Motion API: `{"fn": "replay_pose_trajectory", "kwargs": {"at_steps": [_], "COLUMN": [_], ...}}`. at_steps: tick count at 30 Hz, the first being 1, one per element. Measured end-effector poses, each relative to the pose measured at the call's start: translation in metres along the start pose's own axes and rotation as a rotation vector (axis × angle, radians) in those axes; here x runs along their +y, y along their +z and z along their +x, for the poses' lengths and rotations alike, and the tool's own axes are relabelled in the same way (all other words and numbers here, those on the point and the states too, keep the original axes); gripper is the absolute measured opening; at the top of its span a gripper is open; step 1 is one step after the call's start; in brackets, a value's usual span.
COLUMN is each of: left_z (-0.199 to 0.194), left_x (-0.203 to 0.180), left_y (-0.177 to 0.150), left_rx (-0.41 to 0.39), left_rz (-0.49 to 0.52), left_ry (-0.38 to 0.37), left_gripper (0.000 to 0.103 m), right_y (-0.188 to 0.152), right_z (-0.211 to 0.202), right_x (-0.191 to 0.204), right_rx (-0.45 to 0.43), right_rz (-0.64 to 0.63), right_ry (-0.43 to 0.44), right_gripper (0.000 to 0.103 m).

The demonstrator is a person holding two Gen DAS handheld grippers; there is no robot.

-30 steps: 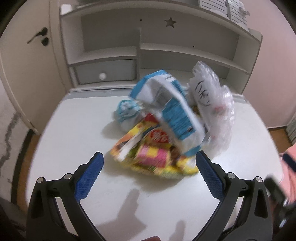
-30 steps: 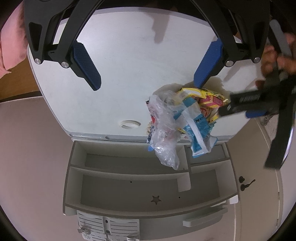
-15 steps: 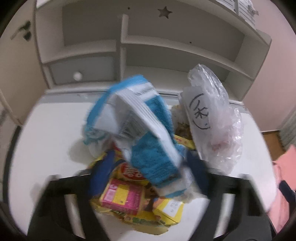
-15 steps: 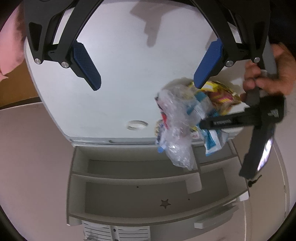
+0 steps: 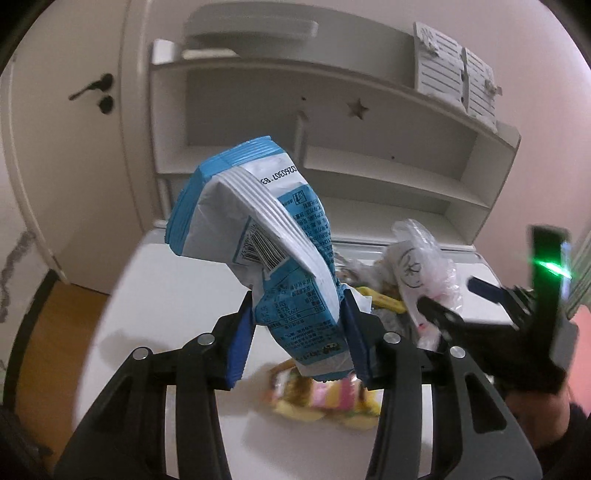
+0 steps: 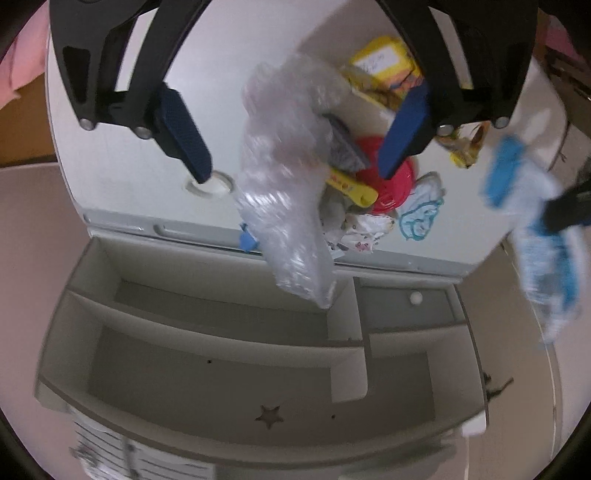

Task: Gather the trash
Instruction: 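Grasp the blue-and-white snack bag with the left tool while the right tool grasps the clear plastic bag, then carry both bags to the black bin and open both tools to drop them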

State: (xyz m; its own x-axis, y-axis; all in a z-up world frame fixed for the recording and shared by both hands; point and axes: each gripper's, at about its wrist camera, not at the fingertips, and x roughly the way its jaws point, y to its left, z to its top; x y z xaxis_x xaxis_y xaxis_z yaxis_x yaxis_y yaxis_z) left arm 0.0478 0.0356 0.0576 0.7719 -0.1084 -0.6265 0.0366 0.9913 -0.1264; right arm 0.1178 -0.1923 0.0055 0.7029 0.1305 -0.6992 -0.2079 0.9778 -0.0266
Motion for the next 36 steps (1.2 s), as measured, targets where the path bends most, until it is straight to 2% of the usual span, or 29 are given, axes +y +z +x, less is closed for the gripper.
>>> {"fn": "replay_pose_trajectory", "kwargs": {"at_steps": [2,3,4,6,11,14,16,20,23,24,28,32,36], "left_z": [-0.007,-0.009,-0.010,-0.012,-0.015,-0.015,-0.015,-0.006,-0.002,-0.002,0.001,0.006,0.036], "left_x": [0.004,0.004,0.004,-0.003,-0.034,-0.077,-0.118,-0.209,-0.297,-0.314,-0.404,-0.466,-0.504], "left_y": [0.000,-0.001,-0.002,-0.005,-0.013,-0.015,-0.022,-0.048,-0.088,-0.099,-0.162,-0.223,-0.268], "left_rx": [-0.009,-0.010,-0.009,-0.005,-0.003,-0.003,-0.007,0.029,0.060,0.072,0.182,0.240,0.318], "left_rz": [0.003,0.004,0.005,0.013,0.079,0.147,0.214,0.351,0.493,0.521,0.667,0.813,0.905], "left_ry": [0.012,0.015,0.012,0.003,-0.050,-0.121,-0.195,-0.386,-0.560,-0.596,-0.778,-0.857,-0.886], "left_gripper": [0.045,0.045,0.045,0.045,0.045,0.045,0.045,0.045,0.045,0.045,0.045,0.045,0.045], "right_y": [0.003,0.005,0.005,0.006,-0.005,-0.026,-0.055,-0.127,-0.204,-0.224,-0.315,-0.398,-0.463], "right_z": [0.008,0.011,0.010,-0.003,-0.075,-0.116,-0.145,-0.178,-0.198,-0.203,-0.212,-0.198,-0.160], "right_x": [0.003,0.004,0.003,-0.005,-0.057,-0.106,-0.147,-0.222,-0.282,-0.295,-0.346,-0.394,-0.418], "right_rx": [0.026,0.040,0.049,0.030,-0.109,-0.164,-0.195,-0.171,-0.110,-0.096,-0.019,0.067,0.155], "right_rz": [-0.013,-0.018,-0.018,0.012,0.127,0.221,0.273,0.404,0.553,0.588,0.732,0.879,0.975], "right_ry": [-0.022,-0.024,-0.022,0.006,0.056,0.020,-0.072,-0.254,-0.380,-0.407,-0.526,-0.571,-0.554], "right_gripper": [0.061,0.037,0.032,0.031,0.031,0.031,0.031,0.031,0.031,0.031,0.031,0.031,0.031]}}
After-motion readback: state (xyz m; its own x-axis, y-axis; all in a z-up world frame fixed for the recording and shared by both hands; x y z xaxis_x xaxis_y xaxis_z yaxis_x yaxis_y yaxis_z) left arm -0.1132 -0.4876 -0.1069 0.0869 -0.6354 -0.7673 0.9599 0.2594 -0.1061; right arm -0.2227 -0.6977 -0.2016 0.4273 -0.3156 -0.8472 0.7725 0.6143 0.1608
